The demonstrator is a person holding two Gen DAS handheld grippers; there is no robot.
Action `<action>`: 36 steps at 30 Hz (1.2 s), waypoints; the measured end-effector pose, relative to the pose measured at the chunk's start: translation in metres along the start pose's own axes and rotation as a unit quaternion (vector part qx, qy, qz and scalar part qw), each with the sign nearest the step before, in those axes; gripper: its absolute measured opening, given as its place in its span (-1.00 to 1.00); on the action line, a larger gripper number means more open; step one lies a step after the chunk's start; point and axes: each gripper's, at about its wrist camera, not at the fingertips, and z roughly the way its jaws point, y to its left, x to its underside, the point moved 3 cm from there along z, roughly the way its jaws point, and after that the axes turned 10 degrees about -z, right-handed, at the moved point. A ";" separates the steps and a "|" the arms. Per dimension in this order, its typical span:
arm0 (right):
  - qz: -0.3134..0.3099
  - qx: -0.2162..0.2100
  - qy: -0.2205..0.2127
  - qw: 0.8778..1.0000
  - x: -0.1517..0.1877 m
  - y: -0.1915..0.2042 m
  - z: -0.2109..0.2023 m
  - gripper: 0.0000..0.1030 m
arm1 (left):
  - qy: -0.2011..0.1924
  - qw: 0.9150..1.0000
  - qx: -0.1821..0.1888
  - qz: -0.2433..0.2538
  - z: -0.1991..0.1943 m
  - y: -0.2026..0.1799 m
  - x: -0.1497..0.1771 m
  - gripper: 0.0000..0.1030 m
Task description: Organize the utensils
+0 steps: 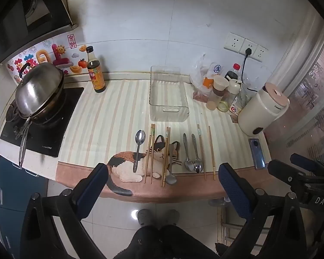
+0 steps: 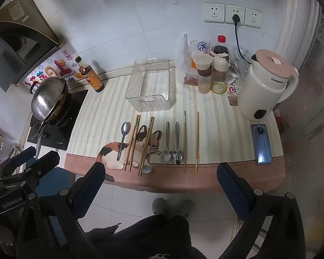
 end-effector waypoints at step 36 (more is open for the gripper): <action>-0.003 -0.001 0.007 1.000 -0.004 0.006 0.006 1.00 | 0.008 1.000 0.007 -0.012 0.004 0.003 0.007 1.00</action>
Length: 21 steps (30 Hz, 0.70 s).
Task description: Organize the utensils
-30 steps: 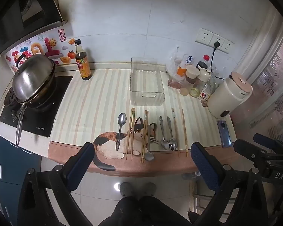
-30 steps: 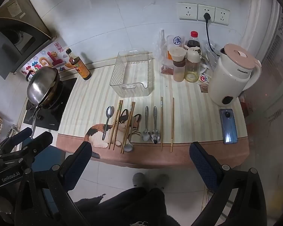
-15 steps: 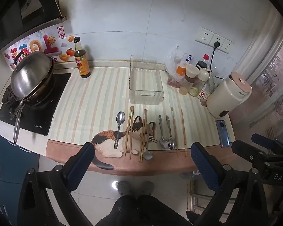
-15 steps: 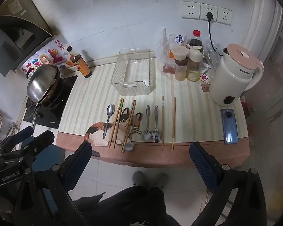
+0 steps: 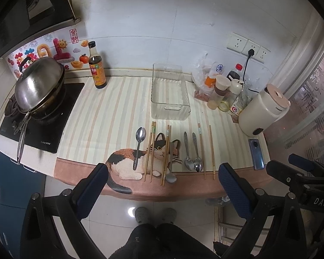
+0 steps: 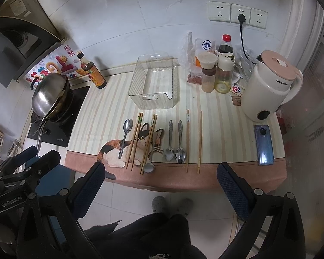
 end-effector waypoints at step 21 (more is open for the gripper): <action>-0.003 0.003 0.000 1.000 0.005 0.012 0.000 1.00 | -0.001 1.000 0.006 0.005 -0.008 0.003 0.001 1.00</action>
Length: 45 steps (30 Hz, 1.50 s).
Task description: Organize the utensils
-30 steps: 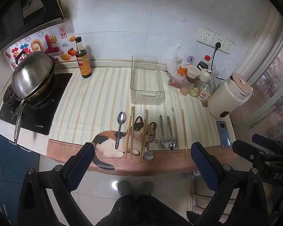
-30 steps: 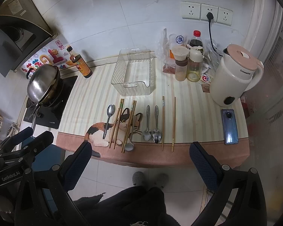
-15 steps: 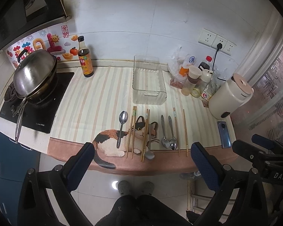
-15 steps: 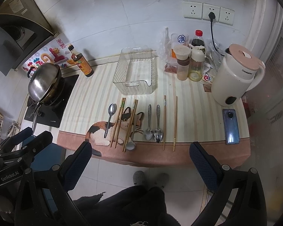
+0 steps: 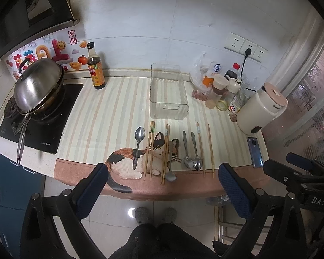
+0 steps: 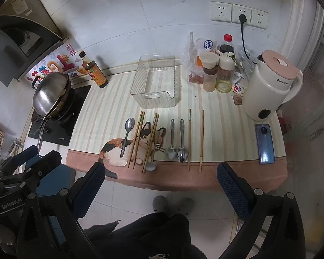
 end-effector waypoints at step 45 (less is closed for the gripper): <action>0.026 0.047 -0.025 0.998 -0.005 -0.010 -0.001 1.00 | -0.069 0.995 -0.072 0.024 0.002 0.007 -0.015 1.00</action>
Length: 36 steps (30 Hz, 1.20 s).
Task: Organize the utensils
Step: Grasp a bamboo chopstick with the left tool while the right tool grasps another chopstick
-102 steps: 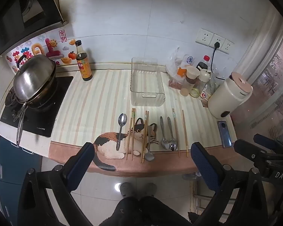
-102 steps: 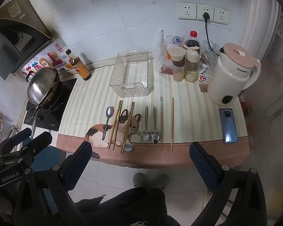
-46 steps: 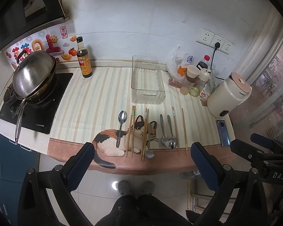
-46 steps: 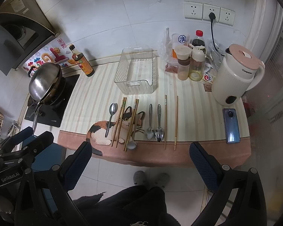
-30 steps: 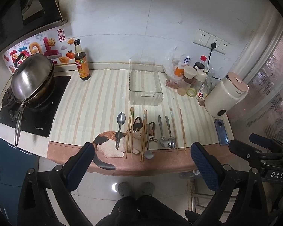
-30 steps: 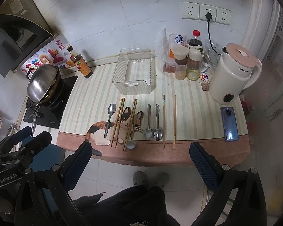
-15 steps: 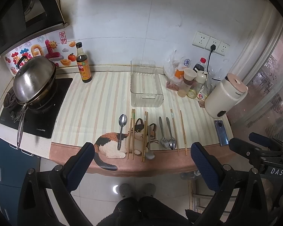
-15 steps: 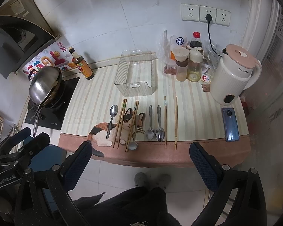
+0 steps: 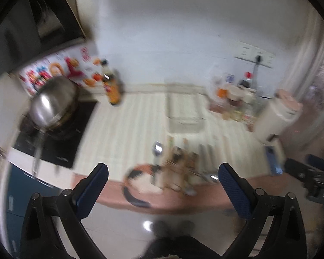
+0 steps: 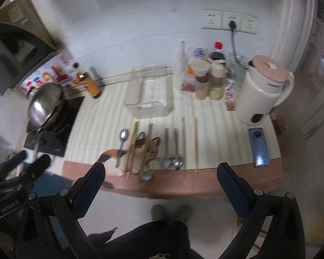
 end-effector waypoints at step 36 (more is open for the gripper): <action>0.144 0.056 0.202 0.967 0.070 -0.113 0.292 -0.20 | 0.296 0.955 0.015 -0.007 0.314 0.003 0.082 -0.64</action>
